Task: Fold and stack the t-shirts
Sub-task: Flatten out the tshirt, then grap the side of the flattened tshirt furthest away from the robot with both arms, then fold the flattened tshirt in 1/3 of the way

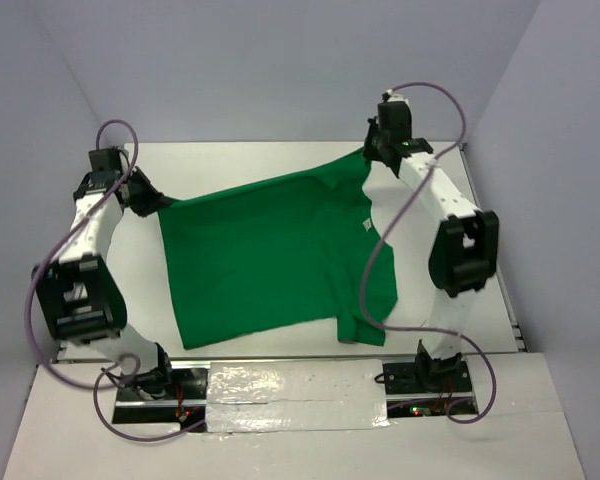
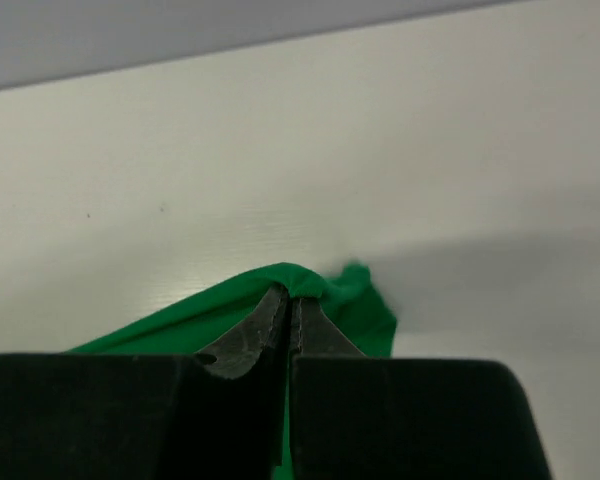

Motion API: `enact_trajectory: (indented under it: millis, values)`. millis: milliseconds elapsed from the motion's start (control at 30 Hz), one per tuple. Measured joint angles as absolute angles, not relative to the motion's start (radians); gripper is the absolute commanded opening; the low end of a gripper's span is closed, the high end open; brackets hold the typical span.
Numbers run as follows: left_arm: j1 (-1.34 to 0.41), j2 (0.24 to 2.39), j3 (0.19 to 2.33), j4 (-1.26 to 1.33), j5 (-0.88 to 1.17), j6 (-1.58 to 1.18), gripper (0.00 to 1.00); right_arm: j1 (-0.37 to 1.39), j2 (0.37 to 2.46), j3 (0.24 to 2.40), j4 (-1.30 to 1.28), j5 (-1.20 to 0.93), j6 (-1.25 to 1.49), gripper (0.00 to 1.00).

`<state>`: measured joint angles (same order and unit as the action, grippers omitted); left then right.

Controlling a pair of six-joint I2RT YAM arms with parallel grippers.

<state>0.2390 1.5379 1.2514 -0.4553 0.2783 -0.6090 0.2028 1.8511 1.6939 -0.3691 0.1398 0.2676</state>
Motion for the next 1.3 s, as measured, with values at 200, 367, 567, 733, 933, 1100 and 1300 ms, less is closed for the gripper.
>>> enact_trajectory:
  millis: [200,367,567,733,933,1100,1300]
  values:
    - [0.251,1.836,1.444,-0.436,0.202,-0.608,0.00,0.203,2.150,1.974,-0.385,0.028,0.351,0.00]
    - [0.262,1.904,1.528,-0.442,0.200,-0.608,0.00,0.204,2.209,2.107,-0.374,-0.020,0.398,0.00]
    - [0.273,1.904,1.541,-0.443,0.205,-0.602,0.00,0.204,2.082,1.889,-0.335,-0.039,0.436,0.00]
    - [0.274,1.826,1.436,-0.452,0.203,-0.602,0.00,0.203,1.924,1.618,-0.329,-0.054,0.459,0.00]
    - [0.274,1.718,1.340,-0.458,0.198,-0.602,0.00,0.203,1.814,1.440,-0.323,-0.080,0.480,0.00]
    - [0.274,1.659,1.265,-0.456,0.184,-0.604,0.00,0.203,1.750,1.340,-0.331,-0.088,0.483,0.00]
    - [0.274,1.600,1.175,-0.458,0.168,-0.609,0.00,0.203,1.656,1.216,-0.324,-0.091,0.482,0.00]
